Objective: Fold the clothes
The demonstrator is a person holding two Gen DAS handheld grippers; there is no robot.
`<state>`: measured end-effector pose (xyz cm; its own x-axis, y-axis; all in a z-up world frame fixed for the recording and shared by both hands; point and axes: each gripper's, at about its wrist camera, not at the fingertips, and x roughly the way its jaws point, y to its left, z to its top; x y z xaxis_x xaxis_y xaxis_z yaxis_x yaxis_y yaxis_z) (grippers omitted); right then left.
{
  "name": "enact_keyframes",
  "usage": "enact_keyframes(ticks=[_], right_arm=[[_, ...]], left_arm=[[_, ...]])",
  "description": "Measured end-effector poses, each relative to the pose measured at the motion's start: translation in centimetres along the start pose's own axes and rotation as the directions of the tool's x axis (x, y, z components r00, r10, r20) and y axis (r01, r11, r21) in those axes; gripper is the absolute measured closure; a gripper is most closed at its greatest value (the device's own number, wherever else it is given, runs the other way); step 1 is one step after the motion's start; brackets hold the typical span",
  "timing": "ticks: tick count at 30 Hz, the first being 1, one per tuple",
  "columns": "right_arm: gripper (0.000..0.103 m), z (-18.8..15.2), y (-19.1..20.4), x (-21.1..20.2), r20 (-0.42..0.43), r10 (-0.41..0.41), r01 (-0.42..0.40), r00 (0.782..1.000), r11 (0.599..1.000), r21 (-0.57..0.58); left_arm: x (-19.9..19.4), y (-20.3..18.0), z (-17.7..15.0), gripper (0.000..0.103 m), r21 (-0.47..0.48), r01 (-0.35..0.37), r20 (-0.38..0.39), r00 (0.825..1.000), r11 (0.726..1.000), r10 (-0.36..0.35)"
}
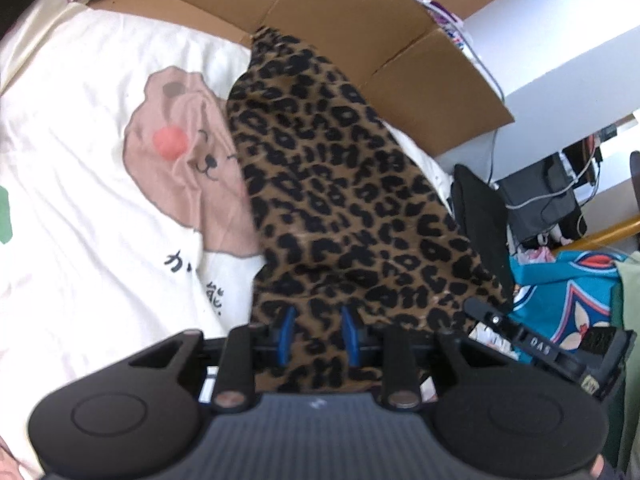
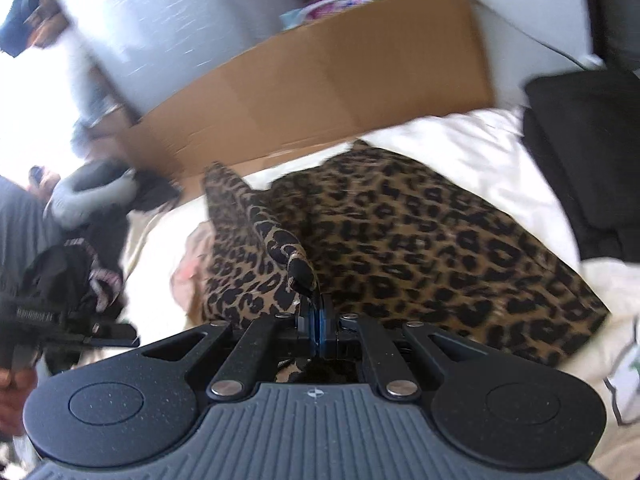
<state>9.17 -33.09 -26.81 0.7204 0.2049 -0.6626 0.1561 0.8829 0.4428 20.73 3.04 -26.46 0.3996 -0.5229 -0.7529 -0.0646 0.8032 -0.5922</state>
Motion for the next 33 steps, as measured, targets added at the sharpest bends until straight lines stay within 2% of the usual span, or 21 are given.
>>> enact_keyframes(ticks=[13,17,19,21,23,26,28,29,30,33], right_arm=[[0.103,-2.7,-6.8,0.5,-0.066,-0.114,0.123,0.991,0.981,0.149],[0.099,-3.2,-8.2,0.9,-0.095,-0.114,0.132,0.989,0.969,0.210],[0.089,-3.3,-8.5,0.8,-0.087,-0.109,0.127,0.990,0.965,0.231],[0.060,-3.1,-8.4,0.8,-0.076,-0.113,0.128,0.991,0.965,0.230],[0.056,-2.9,-8.4,0.9,-0.066,-0.114,0.126,0.991,0.965,0.228],[0.056,-2.4,-8.6,1.3,-0.068,-0.118,0.131,0.991,0.963,0.236],[0.060,-2.3,-9.0,1.7,-0.068,-0.102,0.116,0.993,0.960,0.255],[0.074,-2.2,-9.2,1.8,-0.068,-0.086,0.101,0.994,0.958,0.268],[0.100,-2.2,-9.5,2.0,-0.070,-0.067,0.084,0.995,0.955,0.284],[0.101,-1.8,-9.5,1.7,-0.062,-0.065,0.080,0.996,0.955,0.284]], left_arm=[[2.3,0.5,-1.8,0.072,0.008,-0.035,-0.101,0.994,0.999,0.035],[2.8,0.7,-2.3,0.072,0.010,-0.041,-0.129,0.991,0.999,0.042],[2.9,0.8,-2.4,0.072,0.008,-0.044,-0.140,0.989,0.999,0.044],[3.0,0.9,-2.5,0.072,0.006,-0.048,-0.145,0.988,0.999,0.049],[3.1,1.0,-2.6,0.072,0.005,-0.053,-0.150,0.987,0.999,0.053],[3.2,0.9,-2.7,0.072,0.003,-0.053,-0.155,0.986,0.999,0.053],[3.3,0.9,-2.9,0.072,0.006,-0.049,-0.162,0.986,0.999,0.049],[3.4,0.8,-3.0,0.072,0.008,-0.044,-0.165,0.985,0.999,0.045],[3.5,0.7,-3.2,0.072,0.011,-0.038,-0.169,0.985,0.999,0.040],[3.8,0.3,-3.5,0.072,0.025,-0.024,-0.186,0.982,0.999,0.028]])
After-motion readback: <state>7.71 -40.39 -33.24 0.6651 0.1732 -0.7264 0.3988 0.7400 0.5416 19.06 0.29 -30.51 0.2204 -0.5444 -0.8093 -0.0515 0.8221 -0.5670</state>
